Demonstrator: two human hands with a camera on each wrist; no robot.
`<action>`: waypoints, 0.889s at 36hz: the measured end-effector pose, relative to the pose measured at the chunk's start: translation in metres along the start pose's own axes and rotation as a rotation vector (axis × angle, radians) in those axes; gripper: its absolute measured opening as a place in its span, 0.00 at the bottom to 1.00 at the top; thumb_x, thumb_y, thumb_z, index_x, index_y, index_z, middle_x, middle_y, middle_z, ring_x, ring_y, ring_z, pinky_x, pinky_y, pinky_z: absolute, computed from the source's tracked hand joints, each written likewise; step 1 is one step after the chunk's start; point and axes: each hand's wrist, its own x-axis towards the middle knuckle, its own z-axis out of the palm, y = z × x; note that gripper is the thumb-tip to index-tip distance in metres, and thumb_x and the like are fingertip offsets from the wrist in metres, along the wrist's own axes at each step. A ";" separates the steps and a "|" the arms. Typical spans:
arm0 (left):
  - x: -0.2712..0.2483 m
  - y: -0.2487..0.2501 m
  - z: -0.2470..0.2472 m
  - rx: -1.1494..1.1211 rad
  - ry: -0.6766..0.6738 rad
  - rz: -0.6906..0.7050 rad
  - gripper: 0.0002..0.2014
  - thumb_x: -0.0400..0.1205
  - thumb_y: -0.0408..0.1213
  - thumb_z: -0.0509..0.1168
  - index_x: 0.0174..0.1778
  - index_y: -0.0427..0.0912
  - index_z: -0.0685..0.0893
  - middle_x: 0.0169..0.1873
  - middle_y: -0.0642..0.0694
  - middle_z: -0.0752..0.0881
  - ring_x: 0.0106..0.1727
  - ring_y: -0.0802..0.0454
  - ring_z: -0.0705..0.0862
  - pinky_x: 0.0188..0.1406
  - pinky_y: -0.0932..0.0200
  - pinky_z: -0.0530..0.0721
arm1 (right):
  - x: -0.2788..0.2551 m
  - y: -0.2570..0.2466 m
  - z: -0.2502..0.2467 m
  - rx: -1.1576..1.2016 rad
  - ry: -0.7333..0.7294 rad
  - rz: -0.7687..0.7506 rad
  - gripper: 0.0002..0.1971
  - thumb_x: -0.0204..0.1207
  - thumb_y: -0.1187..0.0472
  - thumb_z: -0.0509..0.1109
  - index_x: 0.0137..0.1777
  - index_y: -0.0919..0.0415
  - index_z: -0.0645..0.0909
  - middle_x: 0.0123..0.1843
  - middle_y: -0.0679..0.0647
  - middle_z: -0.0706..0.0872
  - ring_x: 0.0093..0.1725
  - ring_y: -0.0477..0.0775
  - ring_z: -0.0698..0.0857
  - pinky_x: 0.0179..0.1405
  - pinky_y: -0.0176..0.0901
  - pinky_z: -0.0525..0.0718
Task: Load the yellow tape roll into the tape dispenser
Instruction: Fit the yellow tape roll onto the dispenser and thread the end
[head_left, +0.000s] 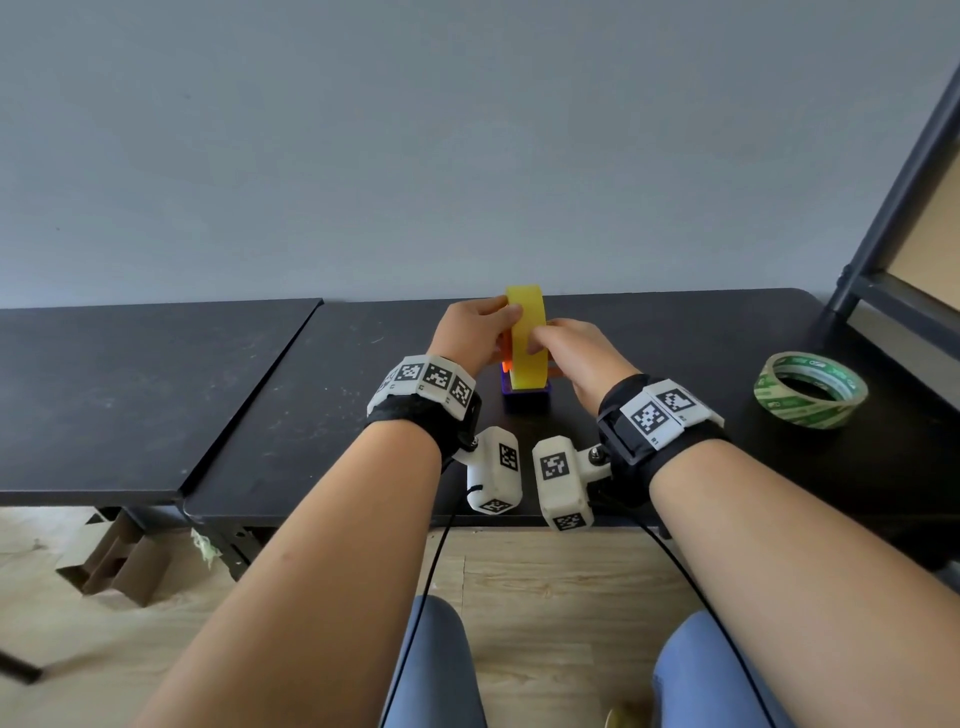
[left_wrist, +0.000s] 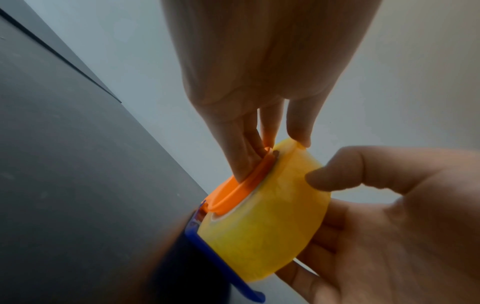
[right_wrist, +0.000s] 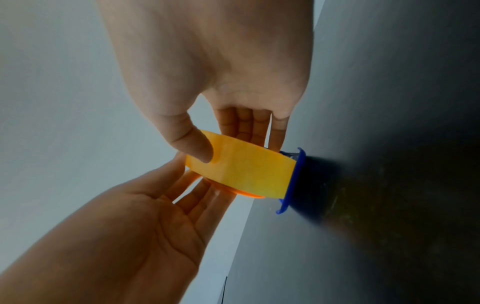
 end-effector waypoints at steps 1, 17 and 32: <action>0.000 0.001 0.000 -0.001 0.000 0.005 0.14 0.84 0.37 0.65 0.65 0.39 0.85 0.42 0.40 0.84 0.44 0.47 0.83 0.59 0.44 0.88 | -0.001 0.001 0.000 -0.006 -0.005 -0.005 0.08 0.70 0.67 0.66 0.47 0.64 0.84 0.51 0.62 0.87 0.51 0.62 0.86 0.59 0.56 0.84; 0.003 0.002 0.000 0.056 -0.097 -0.026 0.16 0.83 0.34 0.64 0.67 0.42 0.83 0.55 0.36 0.87 0.56 0.44 0.86 0.63 0.46 0.86 | -0.001 0.016 -0.013 0.156 -0.102 -0.023 0.16 0.75 0.74 0.63 0.48 0.55 0.87 0.60 0.64 0.89 0.62 0.63 0.87 0.70 0.55 0.82; 0.004 -0.005 -0.004 0.077 -0.164 -0.019 0.30 0.80 0.29 0.69 0.80 0.40 0.71 0.62 0.37 0.87 0.62 0.43 0.87 0.67 0.45 0.84 | 0.009 0.015 -0.011 0.212 -0.037 0.031 0.15 0.79 0.60 0.68 0.63 0.64 0.84 0.59 0.61 0.90 0.58 0.58 0.89 0.61 0.49 0.86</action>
